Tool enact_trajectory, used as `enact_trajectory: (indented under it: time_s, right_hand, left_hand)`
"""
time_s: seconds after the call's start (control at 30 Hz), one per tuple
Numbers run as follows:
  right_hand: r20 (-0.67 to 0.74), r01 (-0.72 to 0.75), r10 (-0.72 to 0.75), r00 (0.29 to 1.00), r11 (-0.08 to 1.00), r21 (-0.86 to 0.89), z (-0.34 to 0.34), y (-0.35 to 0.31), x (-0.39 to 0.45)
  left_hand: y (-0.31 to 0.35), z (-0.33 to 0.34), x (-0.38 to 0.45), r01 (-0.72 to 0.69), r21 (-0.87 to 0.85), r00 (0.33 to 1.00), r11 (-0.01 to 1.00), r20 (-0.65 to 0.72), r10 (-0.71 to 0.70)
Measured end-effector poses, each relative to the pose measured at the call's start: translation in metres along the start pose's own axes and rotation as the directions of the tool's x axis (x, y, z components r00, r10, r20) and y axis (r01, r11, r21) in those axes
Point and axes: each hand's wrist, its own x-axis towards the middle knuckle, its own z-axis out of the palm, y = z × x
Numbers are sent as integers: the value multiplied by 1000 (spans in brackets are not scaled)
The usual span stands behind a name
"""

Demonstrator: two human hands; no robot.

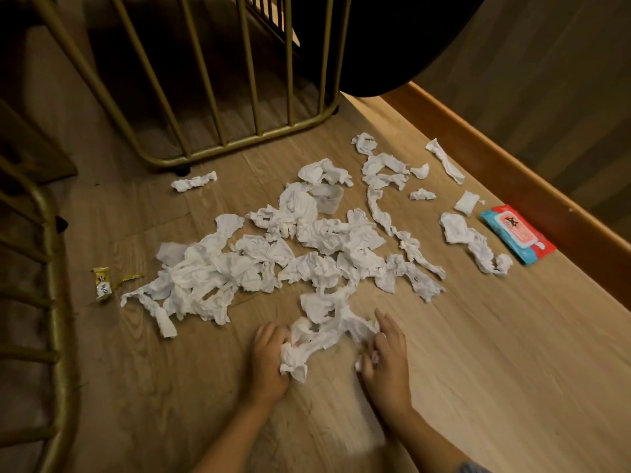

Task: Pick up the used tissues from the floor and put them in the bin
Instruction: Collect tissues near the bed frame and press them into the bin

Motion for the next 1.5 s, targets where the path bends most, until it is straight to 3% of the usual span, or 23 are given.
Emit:
enact_trajectory:
  time_s: [0.07,0.17,0.23,0.4,0.53,0.73,0.87,0.97,1.07,1.17,1.23,1.4,1.5]
  right_hand:
    - [-4,-1,1,1000,994,112,0,-10,8]
    - [37,80,-85,996,988,136,11,-33,32]
    - [149,134,-137,979,991,27,24,-45,44]
    - [344,191,-78,936,932,-308,46,-50,39]
    - [253,223,-189,949,968,-113,42,-36,23]
    - [301,229,-224,927,973,17,26,-33,17]
    - [239,152,-161,958,987,56,9,-56,46]
    - [241,213,-208,948,977,5,-4,-78,85]
    - [246,376,-360,900,926,-21,-32,-109,129]
    - [300,611,-567,767,788,-71,-74,-138,172]
    - [335,674,-606,721,726,-138,-105,-154,199]
    - [60,628,-625,778,769,-122,-173,-173,238]
    - [-85,593,-600,795,800,-93,-225,-172,240]
  left_hand:
    - [7,-6,-7,120,-98,989,988,-80,-128]
    - [17,-13,-9,82,-112,970,990,-219,-105]
    - [15,-14,-7,74,-63,963,995,-253,-87]
    - [-1,-9,-6,152,82,950,985,-288,-122]
    - [-3,-13,-8,244,-38,941,969,-233,-246]
    - [9,-19,-9,65,-156,978,986,-188,-94]
    - [35,-29,18,129,-292,957,948,-216,-196]
    - [64,-50,59,85,-173,961,981,-247,-127]
    - [99,-77,103,-8,-37,979,999,-203,0]
    - [136,-102,138,-81,37,995,996,-47,82]
    - [162,-116,157,-107,72,994,992,8,107]
    - [245,-135,191,-157,205,986,966,-28,167]
    - [303,-127,200,-163,160,982,973,-72,177]
